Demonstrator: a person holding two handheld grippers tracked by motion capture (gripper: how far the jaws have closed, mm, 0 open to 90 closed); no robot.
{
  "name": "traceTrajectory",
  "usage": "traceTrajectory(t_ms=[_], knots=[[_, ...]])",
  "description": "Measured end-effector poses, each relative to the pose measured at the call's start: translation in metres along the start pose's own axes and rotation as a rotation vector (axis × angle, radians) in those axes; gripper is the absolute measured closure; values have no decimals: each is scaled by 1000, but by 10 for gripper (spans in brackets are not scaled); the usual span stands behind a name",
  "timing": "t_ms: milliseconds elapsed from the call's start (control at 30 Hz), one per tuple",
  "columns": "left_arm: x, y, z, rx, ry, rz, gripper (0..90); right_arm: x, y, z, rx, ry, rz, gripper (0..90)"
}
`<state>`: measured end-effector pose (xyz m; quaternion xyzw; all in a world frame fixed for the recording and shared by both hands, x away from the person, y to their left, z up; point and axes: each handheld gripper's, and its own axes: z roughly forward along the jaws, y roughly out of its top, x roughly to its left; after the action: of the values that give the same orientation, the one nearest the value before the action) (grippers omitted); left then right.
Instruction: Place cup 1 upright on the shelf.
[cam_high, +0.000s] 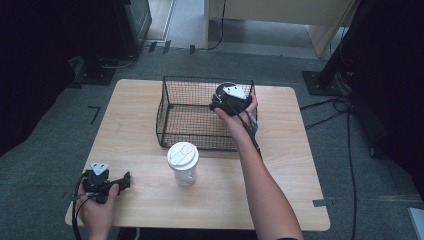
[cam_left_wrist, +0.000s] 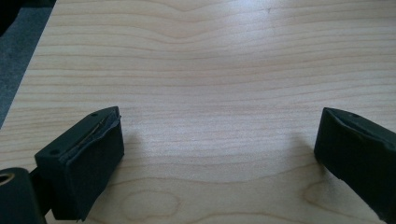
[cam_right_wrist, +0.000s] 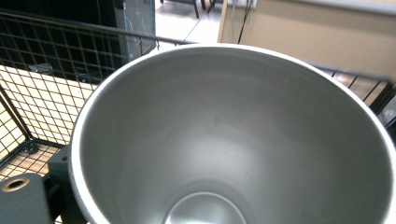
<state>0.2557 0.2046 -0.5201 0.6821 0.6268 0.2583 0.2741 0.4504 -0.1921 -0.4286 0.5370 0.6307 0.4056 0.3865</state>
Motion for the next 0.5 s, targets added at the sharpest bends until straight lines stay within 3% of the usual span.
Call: traceTrajectory(t_ms=[200,500], knots=[[0,0,0,0,-5,5,19,1,-10,12,34,-1,-20,67],[0,0,0,0,-5,5,19,-2,-13,16,69,36,34,67]])
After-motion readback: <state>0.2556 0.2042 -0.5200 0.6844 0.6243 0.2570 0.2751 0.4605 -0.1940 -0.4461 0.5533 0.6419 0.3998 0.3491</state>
